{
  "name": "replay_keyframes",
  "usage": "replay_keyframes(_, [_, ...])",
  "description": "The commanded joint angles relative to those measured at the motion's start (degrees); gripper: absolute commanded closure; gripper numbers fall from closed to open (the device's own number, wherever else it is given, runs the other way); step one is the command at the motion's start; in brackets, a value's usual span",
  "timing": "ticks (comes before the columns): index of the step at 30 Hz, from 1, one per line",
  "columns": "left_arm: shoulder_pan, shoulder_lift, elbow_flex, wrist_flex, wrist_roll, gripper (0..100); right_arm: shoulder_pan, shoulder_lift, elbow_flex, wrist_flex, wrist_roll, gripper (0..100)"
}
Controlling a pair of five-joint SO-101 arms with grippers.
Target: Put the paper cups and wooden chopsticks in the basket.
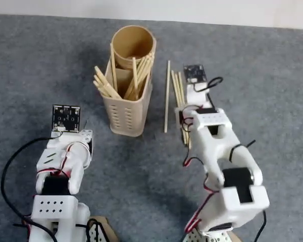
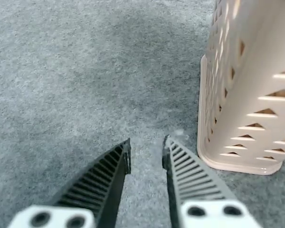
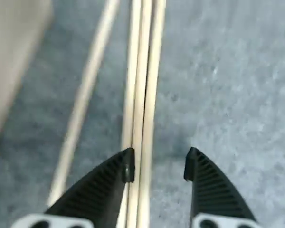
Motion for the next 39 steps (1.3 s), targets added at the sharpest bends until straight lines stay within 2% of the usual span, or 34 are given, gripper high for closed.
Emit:
replay_keyframes(1, [0.40,-0.57,-0.48,-0.79,0.44,86,1.45,2.68,-4.70,-0.66,0.70,81.9])
replay_keyframes(10, [0.40,-0.57,-0.48,-0.79,0.44,86,1.98,4.26,-6.81,-0.48,0.70,83.3])
replay_keyframes(14, [0.40,-0.57,-0.48,-0.70,0.44,86,1.80,4.35,-7.08,5.32,0.70,99.8])
replay_keyframes(17, [0.40,-0.57,-0.57,-0.70,0.44,86,1.71,4.26,-7.16,9.71,0.70,96.3])
replay_keyframes(24, [0.40,-0.57,-0.48,-0.70,0.44,86,1.98,2.42,-7.87,14.64,0.44,99.3])
replay_keyframes(27, [0.40,-0.57,-0.48,-0.88,0.44,86,1.98,-3.65,-8.66,17.19,0.00,99.3])
replay_keyframes(32, [0.57,-0.48,-0.40,-0.97,0.44,86,1.71,-21.93,-7.96,17.54,-4.84,99.3])
replay_keyframes(39, [0.57,-0.48,-0.40,-0.97,0.44,86,1.10,-46.37,-1.36,14.99,-4.92,99.3])
